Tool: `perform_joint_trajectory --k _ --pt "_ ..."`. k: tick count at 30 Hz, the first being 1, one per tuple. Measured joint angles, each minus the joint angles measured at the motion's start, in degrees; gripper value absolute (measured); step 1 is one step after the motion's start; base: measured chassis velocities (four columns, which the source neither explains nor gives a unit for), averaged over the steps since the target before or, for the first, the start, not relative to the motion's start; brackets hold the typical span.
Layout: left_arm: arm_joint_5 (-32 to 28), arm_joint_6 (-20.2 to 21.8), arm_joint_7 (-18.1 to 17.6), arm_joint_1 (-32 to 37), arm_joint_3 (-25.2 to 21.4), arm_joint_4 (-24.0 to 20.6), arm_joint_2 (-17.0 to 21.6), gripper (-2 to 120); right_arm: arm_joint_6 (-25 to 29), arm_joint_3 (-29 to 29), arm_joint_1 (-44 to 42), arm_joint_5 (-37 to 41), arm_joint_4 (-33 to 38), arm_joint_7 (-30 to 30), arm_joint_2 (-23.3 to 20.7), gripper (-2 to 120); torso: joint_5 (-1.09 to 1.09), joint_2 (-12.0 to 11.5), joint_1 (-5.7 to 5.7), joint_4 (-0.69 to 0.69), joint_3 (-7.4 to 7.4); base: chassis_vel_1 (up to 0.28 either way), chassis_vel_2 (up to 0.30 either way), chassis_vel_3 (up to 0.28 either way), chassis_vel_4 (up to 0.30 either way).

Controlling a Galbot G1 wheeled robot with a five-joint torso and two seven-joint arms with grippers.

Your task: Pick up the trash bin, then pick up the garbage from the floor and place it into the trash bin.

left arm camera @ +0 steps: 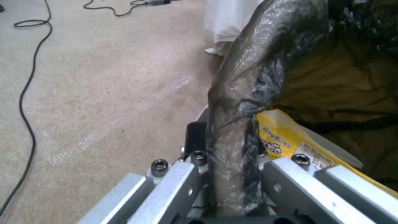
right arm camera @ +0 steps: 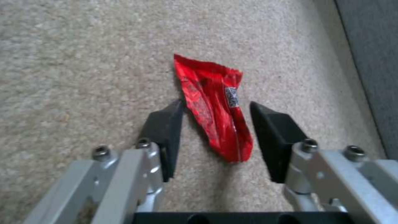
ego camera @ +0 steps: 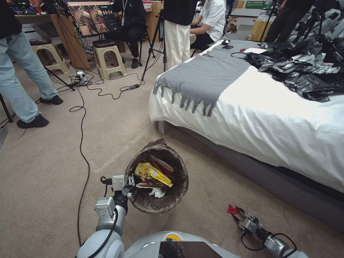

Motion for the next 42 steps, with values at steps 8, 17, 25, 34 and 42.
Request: perform_joint_trajectory --k 8,17,25,34,42 --pt "0.0 -0.1 0.0 0.0 0.1 0.2 0.1 0 0.2 0.5 1.4 1.3 -1.8 -0.5 -0.5 76 -0.03 0.0 0.0 -0.03 0.0 0.0 0.0 0.0 0.0" --pt "0.3 -0.2 0.0 0.0 0.0 0.2 0.1 0 0.5 0.6 2.8 2.2 -4.5 -2.0 -0.8 67 -0.06 0.0 0.0 -0.08 0.0 0.0 0.0 0.0 0.0" --pt "0.4 -0.3 0.1 0.1 0.1 0.3 0.0 0 0.7 0.3 4.0 3.2 -6.9 -2.9 -1.0 43 -0.08 0.0 0.0 -0.09 0.0 0.0 0.0 0.0 0.0" --pt "0.4 -0.3 0.1 0.1 0.0 0.3 0.1 0 0.7 -0.1 4.9 3.3 -7.9 -3.3 -0.6 12 -0.09 0.0 0.0 -0.07 0.0 0.0 0.0 0.0 0.0" --pt "0.4 -0.3 0.0 0.2 0.0 0.3 0.1 0 1.8 -0.5 6.8 4.4 -11.8 -4.8 -1.0 0 0.02 0.0 0.0 -0.03 0.0 0.0 0.0 0.0 0.0"
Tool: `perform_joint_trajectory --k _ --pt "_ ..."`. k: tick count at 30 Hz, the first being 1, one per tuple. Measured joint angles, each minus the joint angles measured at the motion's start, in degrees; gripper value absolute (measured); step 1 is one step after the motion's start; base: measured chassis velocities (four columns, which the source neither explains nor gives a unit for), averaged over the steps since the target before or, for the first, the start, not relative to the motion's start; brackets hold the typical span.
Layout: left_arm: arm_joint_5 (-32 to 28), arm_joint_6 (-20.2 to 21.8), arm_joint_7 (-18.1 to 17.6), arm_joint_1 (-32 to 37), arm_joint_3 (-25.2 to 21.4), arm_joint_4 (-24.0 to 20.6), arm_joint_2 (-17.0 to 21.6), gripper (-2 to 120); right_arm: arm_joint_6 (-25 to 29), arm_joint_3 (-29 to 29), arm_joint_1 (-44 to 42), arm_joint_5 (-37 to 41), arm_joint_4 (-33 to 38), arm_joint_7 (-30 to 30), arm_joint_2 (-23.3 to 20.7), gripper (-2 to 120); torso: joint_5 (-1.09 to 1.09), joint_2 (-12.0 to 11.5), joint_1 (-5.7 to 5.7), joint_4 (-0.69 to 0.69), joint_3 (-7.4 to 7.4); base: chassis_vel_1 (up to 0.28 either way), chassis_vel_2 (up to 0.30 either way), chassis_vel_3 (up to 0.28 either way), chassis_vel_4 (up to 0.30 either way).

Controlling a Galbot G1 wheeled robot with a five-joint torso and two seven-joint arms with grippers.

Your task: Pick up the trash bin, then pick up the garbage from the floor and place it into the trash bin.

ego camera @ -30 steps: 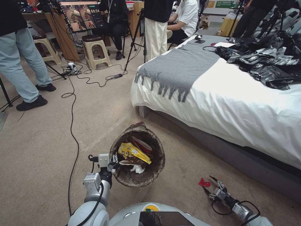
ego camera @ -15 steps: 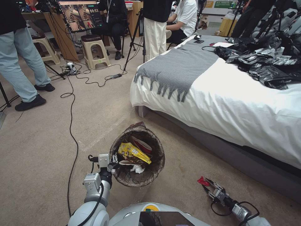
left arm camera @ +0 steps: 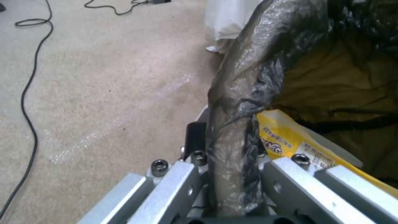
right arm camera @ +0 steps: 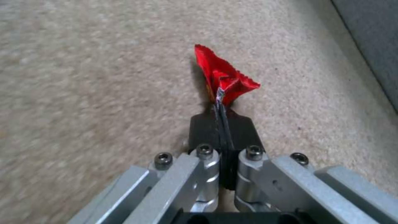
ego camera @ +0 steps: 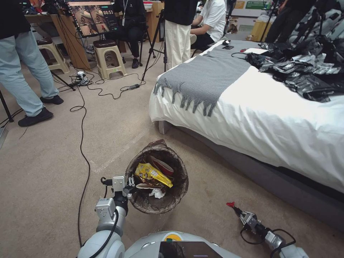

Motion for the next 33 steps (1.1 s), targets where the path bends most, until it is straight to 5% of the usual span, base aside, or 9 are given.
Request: perform_joint_trajectory --k 10,19,22,24,25,26,29,33 --pt "0.0 -0.1 0.0 0.1 -0.1 0.0 0.1 0 0.0 -1.2 3.4 4.2 -4.8 -1.5 -0.5 0 -0.09 0.0 0.0 0.0 0.0 0.0 0.0 0.0 0.0" --pt "-0.1 -0.1 0.0 -0.2 -0.1 0.4 0.1 0 0.7 -2.1 1.7 8.2 -1.7 -0.1 0.0 0 0.01 0.0 0.0 -0.02 0.0 0.0 0.0 0.0 0.0" --pt "-0.3 0.0 -0.1 -0.6 -0.2 0.8 0.2 0 1.5 -2.3 -3.8 17.3 13.2 4.0 3.2 0 0.01 0.0 0.01 0.0 0.01 0.0 0.0 0.0 0.0" --pt "-0.3 0.0 -0.1 -0.6 -0.2 0.9 0.1 0 1.5 -2.3 -5.0 19.8 16.8 4.3 3.8 0 0.0 0.0 0.01 0.04 0.01 0.0 0.0 0.0 0.0" --pt "-0.3 0.1 -0.1 -0.7 -0.1 1.0 0.2 0 1.3 -2.4 -8.1 26.4 27.1 4.6 5.0 0 0.0 0.0 0.01 0.01 0.01 0.0 0.0 0.0 0.0" --pt "-0.3 0.1 -0.1 -0.7 -0.1 1.0 0.2 0 1.3 -2.4 -8.1 26.4 27.1 4.6 5.0 0 0.0 0.0 0.01 0.01 0.01 0.0 0.0 0.0 0.0" --pt "-0.3 0.1 -0.1 -0.9 0.3 1.8 0.6 0 -1.1 -6.0 -16.0 42.2 53.3 4.0 5.5 0 -0.06 0.0 0.01 -0.03 0.0 0.0 0.0 0.0 0.0" --pt "-0.2 0.1 0.0 -1.1 0.8 2.2 0.9 0 -3.5 -9.4 -18.9 50.1 63.6 1.1 4.7 0 -0.09 0.0 0.0 0.0 0.0 0.0 0.0 0.0 0.0"
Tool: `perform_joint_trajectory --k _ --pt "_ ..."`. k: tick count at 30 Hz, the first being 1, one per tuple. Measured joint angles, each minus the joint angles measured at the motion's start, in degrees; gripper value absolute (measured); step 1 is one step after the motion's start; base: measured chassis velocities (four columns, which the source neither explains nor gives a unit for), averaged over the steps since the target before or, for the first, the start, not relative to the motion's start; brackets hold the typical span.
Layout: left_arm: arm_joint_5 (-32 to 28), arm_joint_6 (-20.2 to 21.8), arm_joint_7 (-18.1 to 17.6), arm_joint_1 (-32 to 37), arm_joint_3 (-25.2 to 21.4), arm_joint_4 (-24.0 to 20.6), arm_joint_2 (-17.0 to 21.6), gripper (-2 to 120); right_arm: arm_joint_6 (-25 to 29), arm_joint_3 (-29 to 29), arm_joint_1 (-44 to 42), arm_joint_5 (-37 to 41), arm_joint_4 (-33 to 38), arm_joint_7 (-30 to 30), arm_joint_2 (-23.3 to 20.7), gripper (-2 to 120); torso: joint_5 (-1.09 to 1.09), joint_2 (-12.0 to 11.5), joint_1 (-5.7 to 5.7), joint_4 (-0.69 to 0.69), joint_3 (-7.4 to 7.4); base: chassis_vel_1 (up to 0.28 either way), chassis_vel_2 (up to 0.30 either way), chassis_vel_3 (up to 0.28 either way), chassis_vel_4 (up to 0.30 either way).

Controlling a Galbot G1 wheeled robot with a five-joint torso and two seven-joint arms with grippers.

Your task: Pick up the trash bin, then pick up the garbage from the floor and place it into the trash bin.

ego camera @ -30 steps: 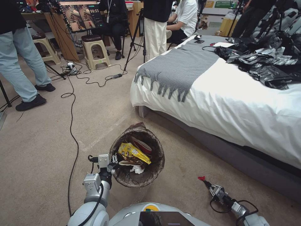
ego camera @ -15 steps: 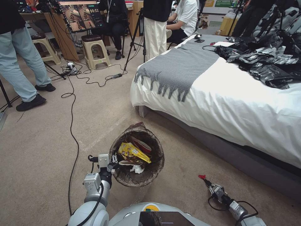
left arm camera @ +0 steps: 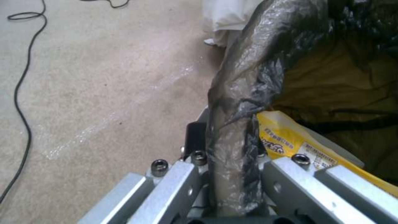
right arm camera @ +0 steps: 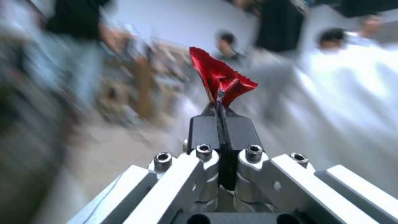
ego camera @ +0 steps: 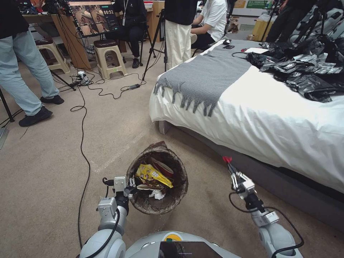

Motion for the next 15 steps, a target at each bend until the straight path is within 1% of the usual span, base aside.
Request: perform_joint_trajectory --k 1,2,3,5,6,8,9,11,12,15 --pt "0.2 0.0 0.0 -0.1 0.2 0.3 0.2 0 -2.3 -2.4 -1.5 4.2 6.2 -3.9 -1.2 0 0.02 0.0 0.0 -0.03 0.0 0.0 0.0 0.0 0.0" --pt "0.4 0.0 0.1 -0.2 0.4 0.5 0.3 0 -4.0 -4.1 -1.9 5.8 9.5 -6.7 -2.3 0 0.0 0.0 0.0 -0.03 0.0 0.0 0.0 0.0 0.0" --pt "0.4 0.0 0.1 -0.2 0.4 0.5 0.3 0 -4.0 -4.1 -1.9 5.8 9.5 -6.7 -2.3 0 0.0 0.0 0.0 -0.03 0.0 0.0 0.0 0.0 0.0" --pt "0.6 0.0 0.2 -0.2 0.7 0.6 0.4 0 -8.2 -8.0 -1.4 6.5 12.9 -10.3 -5.2 0 0.02 0.0 0.0 -0.03 0.0 0.0 0.0 0.0 0.0" --pt "0.6 0.0 0.2 -0.2 0.7 0.6 0.4 0 -8.2 -8.0 -1.4 6.5 12.9 -10.3 -5.2 0 0.02 0.0 0.0 -0.03 0.0 0.0 0.0 0.0 0.0" --pt "0.9 0.0 0.3 -0.3 1.0 0.7 0.4 0 -10.9 -11.8 0.5 5.6 13.3 -10.8 -7.4 0 0.05 0.0 0.0 0.0 0.0 0.0 0.0 0.0 0.0" --pt "0.9 0.0 0.3 -0.3 1.0 0.7 0.4 0 -10.9 -11.8 0.5 5.6 13.3 -10.8 -7.4 0 0.05 0.0 0.0 0.0 0.0 0.0 0.0 0.0 0.0" --pt "1.3 -0.1 0.4 -0.2 1.4 0.7 0.3 0 -13.4 -15.7 2.4 4.2 12.8 -10.2 -9.0 0 0.04 0.0 0.0 0.0 0.0 0.0 0.0 0.0 0.0" --pt "1.3 -0.1 0.4 -0.2 1.4 0.7 0.3 0 -13.4 -15.7 2.4 4.2 12.8 -10.2 -9.0 0 0.04 0.0 0.0 0.0 0.0 0.0 0.0 0.0 0.0" --pt "1.7 -0.1 0.5 -0.1 1.7 0.7 0.2 0 -15.1 -19.5 4.3 1.8 10.9 -9.1 -10.2 0 0.04 0.0 0.0 -0.02 0.0 0.0 0.0 0.0 0.0"
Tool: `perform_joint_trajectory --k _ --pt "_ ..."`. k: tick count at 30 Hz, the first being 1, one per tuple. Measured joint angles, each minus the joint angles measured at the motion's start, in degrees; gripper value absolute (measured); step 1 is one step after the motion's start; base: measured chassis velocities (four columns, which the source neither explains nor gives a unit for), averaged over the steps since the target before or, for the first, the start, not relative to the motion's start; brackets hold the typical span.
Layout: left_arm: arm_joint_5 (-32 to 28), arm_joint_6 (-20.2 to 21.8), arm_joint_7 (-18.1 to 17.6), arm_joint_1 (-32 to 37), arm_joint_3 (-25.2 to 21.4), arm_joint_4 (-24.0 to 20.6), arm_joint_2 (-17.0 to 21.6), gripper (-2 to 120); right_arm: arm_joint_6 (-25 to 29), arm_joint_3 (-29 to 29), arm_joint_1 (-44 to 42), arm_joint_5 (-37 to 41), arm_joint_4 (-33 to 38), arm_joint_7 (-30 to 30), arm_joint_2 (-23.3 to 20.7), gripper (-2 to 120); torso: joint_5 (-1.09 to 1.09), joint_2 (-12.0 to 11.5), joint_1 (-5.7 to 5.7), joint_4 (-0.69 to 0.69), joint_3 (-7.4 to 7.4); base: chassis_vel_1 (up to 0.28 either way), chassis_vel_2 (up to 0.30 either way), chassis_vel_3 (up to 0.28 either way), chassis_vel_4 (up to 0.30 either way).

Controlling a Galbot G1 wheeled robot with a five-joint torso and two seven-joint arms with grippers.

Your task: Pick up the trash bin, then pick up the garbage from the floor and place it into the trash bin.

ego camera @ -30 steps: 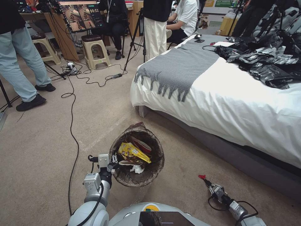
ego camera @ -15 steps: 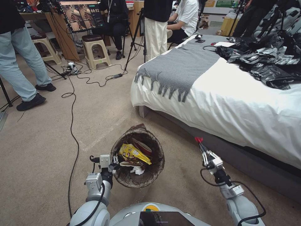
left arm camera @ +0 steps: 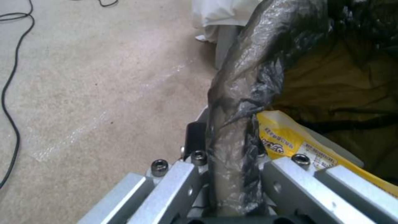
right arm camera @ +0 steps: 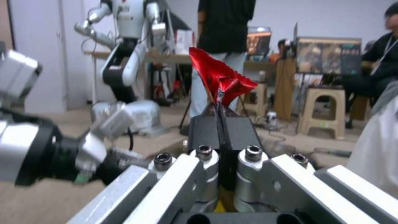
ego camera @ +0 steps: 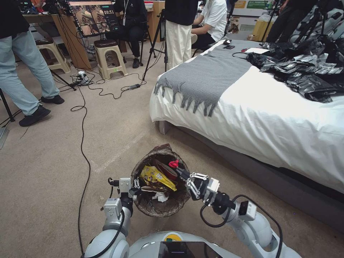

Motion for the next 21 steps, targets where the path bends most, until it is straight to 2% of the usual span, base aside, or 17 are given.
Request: perform_joint_trajectory --k 10,15,17,18,20,21 --pt "0.5 0.0 0.0 0.6 0.6 -0.5 -0.1 0 -0.9 -2.1 2.0 -2.4 -4.9 2.4 -0.6 -2 -0.01 0.0 0.0 0.0 0.0 0.0 0.0 0.0 0.0" --pt "0.8 0.0 0.1 0.9 0.7 -0.7 -0.3 0 -0.9 -2.2 2.8 -4.1 -7.2 3.5 -0.1 14 -0.01 0.0 0.0 0.0 0.0 0.0 0.0 0.0 0.0" --pt "0.8 -0.1 0.0 0.9 0.7 -0.8 -0.3 0 -0.8 -2.3 2.8 -4.5 -7.6 3.5 0.1 25 -0.01 0.0 0.0 0.0 0.0 0.0 0.0 0.0 0.0" --pt "0.8 -0.1 0.0 0.9 0.7 -0.8 -0.3 0 -0.8 -2.3 2.8 -4.5 -7.6 3.5 0.1 25 -0.01 0.0 0.0 0.0 0.0 0.0 0.0 0.0 0.0" --pt "0.8 -0.1 0.1 1.0 0.6 -0.9 -0.4 0 -0.7 -2.4 2.8 -4.8 -7.7 3.5 0.5 37 -0.01 0.0 0.0 0.0 0.0 0.0 0.0 0.0 0.0" --pt "0.8 -0.1 0.1 1.0 0.6 -0.9 -0.4 0 -0.7 -2.4 2.8 -4.8 -7.7 3.5 0.5 37 -0.01 0.0 0.0 0.0 0.0 0.0 0.0 0.0 0.0"
